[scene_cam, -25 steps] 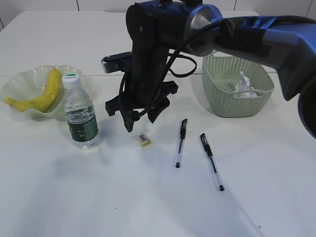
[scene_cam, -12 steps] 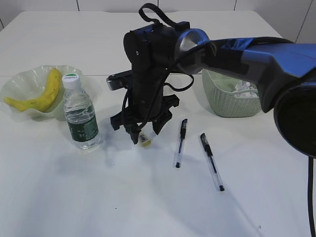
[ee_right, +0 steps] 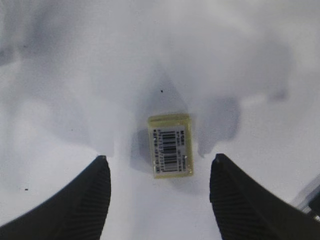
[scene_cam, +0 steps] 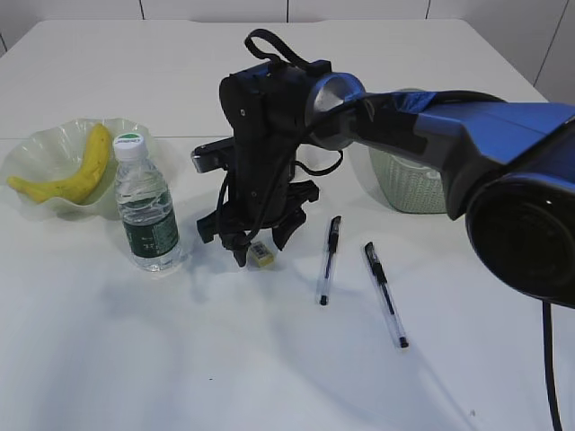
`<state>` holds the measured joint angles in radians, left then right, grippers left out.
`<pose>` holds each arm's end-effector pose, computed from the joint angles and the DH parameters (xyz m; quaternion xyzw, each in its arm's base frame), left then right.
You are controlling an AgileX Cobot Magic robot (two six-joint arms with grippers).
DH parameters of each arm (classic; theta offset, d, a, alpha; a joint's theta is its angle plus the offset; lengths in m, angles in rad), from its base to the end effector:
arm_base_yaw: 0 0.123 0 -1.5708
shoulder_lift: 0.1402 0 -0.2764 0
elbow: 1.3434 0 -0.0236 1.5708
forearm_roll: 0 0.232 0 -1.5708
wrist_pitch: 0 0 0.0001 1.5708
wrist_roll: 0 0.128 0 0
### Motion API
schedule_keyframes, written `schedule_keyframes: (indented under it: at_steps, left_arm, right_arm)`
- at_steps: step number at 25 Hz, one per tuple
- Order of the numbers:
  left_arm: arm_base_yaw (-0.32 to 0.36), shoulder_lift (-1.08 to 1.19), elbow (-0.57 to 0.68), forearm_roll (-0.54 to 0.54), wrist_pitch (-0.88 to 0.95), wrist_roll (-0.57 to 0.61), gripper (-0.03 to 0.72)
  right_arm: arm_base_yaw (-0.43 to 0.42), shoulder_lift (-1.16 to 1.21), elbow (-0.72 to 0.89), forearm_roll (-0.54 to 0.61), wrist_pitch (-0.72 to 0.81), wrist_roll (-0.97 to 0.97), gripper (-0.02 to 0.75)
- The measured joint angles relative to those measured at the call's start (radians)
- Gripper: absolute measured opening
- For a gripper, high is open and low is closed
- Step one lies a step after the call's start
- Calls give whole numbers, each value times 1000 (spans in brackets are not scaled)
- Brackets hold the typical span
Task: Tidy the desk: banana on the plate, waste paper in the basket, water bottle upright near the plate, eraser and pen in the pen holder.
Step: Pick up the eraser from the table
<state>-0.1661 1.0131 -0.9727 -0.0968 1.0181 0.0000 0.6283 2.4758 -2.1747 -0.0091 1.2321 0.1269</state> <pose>0.1863 -0.0419 0.3049 0.0671 0.9520 -0.0711 0.2900 0.3944 0.2851 0.1085 -0.2488 0.9665 0.0189 0.0596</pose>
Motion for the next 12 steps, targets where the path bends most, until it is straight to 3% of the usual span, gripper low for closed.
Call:
schedule_keyframes:
  at_steps: [12]
  left_arm:
    - [0,0,0,-2,12,0,538]
  right_arm:
    - [0,15,-2,-8,0,5,461]
